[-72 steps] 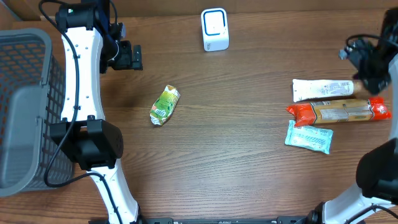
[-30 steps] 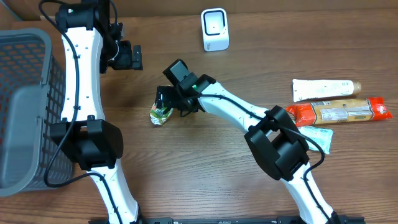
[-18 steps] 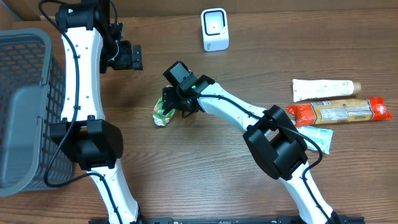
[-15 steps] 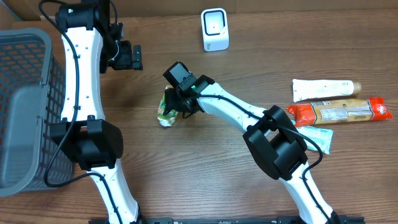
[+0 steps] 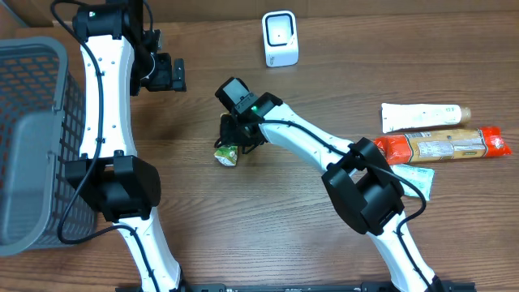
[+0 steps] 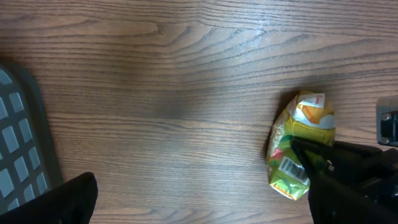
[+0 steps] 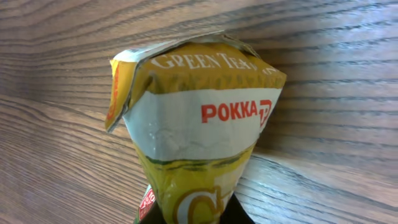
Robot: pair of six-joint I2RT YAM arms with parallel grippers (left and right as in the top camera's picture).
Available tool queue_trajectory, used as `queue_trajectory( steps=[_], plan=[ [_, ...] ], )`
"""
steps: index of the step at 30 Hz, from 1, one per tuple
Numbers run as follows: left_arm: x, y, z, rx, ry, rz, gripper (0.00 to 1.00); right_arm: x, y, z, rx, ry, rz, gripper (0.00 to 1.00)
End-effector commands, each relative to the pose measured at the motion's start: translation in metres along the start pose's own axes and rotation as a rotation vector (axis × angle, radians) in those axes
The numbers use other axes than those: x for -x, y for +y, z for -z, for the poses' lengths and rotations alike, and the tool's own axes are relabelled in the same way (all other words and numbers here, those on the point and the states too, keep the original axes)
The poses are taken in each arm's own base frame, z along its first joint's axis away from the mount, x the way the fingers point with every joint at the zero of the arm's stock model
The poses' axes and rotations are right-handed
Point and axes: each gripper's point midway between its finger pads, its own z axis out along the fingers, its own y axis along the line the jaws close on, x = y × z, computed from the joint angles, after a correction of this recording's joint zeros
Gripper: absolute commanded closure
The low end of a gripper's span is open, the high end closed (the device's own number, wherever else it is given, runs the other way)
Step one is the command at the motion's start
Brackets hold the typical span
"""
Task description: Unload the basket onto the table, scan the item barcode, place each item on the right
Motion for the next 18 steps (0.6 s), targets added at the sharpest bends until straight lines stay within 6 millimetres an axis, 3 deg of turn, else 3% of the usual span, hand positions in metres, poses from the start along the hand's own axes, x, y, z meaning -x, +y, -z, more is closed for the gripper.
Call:
queue_trajectory(
  steps=[1,8,13,18],
  plan=[
    [0.000,-0.002,-0.004,0.002,0.010,-0.025,0.00,-0.007,-0.045,-0.016,-0.109,0.054,0.012,0.96],
    [0.000,-0.002,-0.004,0.002,0.010,-0.025,0.00,0.003,-0.052,0.014,-0.101,0.079,0.160,0.96],
    [0.000,-0.002,-0.004,0.002,0.010,-0.025,0.00,0.003,-0.068,0.032,-0.108,0.153,0.367,0.94],
    [0.000,-0.002,-0.004,0.002,0.010,-0.025,0.00,-0.016,-0.057,0.051,0.117,0.285,0.620,0.86]
  ],
)
